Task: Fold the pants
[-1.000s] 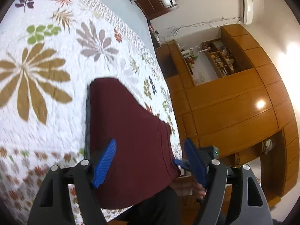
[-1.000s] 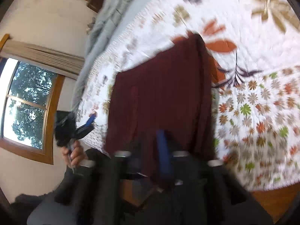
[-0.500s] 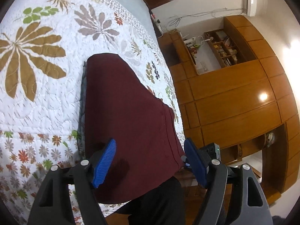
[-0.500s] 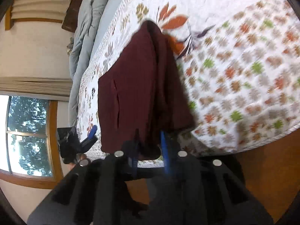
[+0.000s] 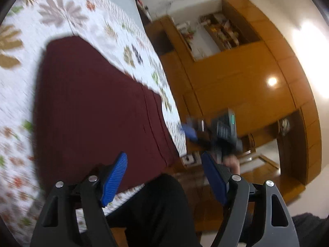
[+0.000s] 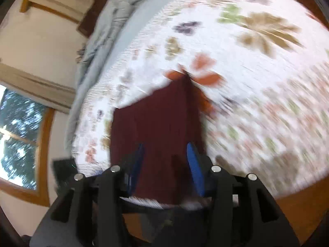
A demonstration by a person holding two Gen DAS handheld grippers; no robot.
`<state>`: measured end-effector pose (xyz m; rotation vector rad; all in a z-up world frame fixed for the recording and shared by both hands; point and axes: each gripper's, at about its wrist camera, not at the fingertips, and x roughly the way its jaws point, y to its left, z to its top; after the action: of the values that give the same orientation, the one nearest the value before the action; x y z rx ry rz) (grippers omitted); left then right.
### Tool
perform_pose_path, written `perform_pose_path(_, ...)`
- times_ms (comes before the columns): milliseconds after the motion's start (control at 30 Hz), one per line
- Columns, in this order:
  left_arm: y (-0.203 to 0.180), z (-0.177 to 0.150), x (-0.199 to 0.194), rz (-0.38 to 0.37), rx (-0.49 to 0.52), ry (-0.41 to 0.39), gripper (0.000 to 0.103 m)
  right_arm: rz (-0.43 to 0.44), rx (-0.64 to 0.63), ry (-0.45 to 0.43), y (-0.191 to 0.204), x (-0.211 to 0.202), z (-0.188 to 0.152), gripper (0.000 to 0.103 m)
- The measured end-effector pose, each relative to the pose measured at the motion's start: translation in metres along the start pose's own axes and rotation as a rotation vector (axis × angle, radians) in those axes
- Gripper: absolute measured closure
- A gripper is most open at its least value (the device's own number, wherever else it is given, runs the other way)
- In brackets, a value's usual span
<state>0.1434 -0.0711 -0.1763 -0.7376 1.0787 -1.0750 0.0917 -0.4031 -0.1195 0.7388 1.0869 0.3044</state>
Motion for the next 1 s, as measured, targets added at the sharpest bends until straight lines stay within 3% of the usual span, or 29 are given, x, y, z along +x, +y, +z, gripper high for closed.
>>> perform_pose_path(133,0.001,-0.016,0.023,0.04,0.02,0.056,0.028,0.065,-0.024,0.032,0.0,0.055,0.05,0.064)
perform_pose_path(200,0.008,-0.022,0.027,0.035,0.001,0.055,0.028,0.032,0.001,0.068,-0.014,0.08,0.064,0.097)
perform_pose_path(233,0.01,-0.024,0.027,0.031,-0.005,0.051,0.028,0.015,0.058,0.084,-0.034,0.09,0.067,0.103)
perform_pose_path(300,0.009,-0.027,0.026,0.032,0.006,0.054,0.028,0.087,0.101,0.093,-0.05,0.093,0.067,0.103)
perform_pose_path(367,0.003,-0.023,0.018,0.034,0.011,0.06,0.028,0.102,0.083,0.085,-0.05,0.079,0.063,0.103)
perform_pose_path(400,-0.001,-0.02,0.012,0.019,0.013,0.058,0.028,0.1,0.073,0.078,-0.048,0.07,0.062,0.099)
perform_pose_path(433,-0.009,-0.013,-0.001,0.005,0.03,0.045,0.028,0.077,0.066,0.066,-0.047,0.056,0.06,0.068)
perform_pose_path(467,-0.015,-0.006,-0.014,0.001,0.05,0.025,0.028,0.053,0.054,0.052,-0.047,0.042,0.058,0.028)
perform_pose_path(500,-0.018,0.003,-0.031,0.001,0.066,0.001,0.027,0.046,0.048,0.044,-0.048,0.034,0.059,0.017)
perform_pose_path(600,-0.003,0.032,-0.067,0.018,0.036,-0.053,0.019,0.107,0.055,0.127,-0.061,0.019,0.053,0.012)
perform_pose_path(667,0.033,0.056,-0.086,0.041,-0.088,-0.063,0.019,0.174,0.101,0.201,-0.071,0.021,0.05,0.011)
perform_pose_path(767,0.074,0.075,-0.097,0.05,-0.214,-0.053,0.019,0.19,0.116,0.264,-0.083,0.027,0.05,0.011)
perform_pose_path(900,0.104,0.087,-0.094,0.053,-0.297,-0.009,0.018,0.206,0.136,0.314,-0.091,0.037,0.051,0.011)
perform_pose_path(1000,0.11,0.087,-0.076,0.067,-0.302,0.069,0.017,0.194,0.111,0.355,-0.086,0.048,0.048,0.01)
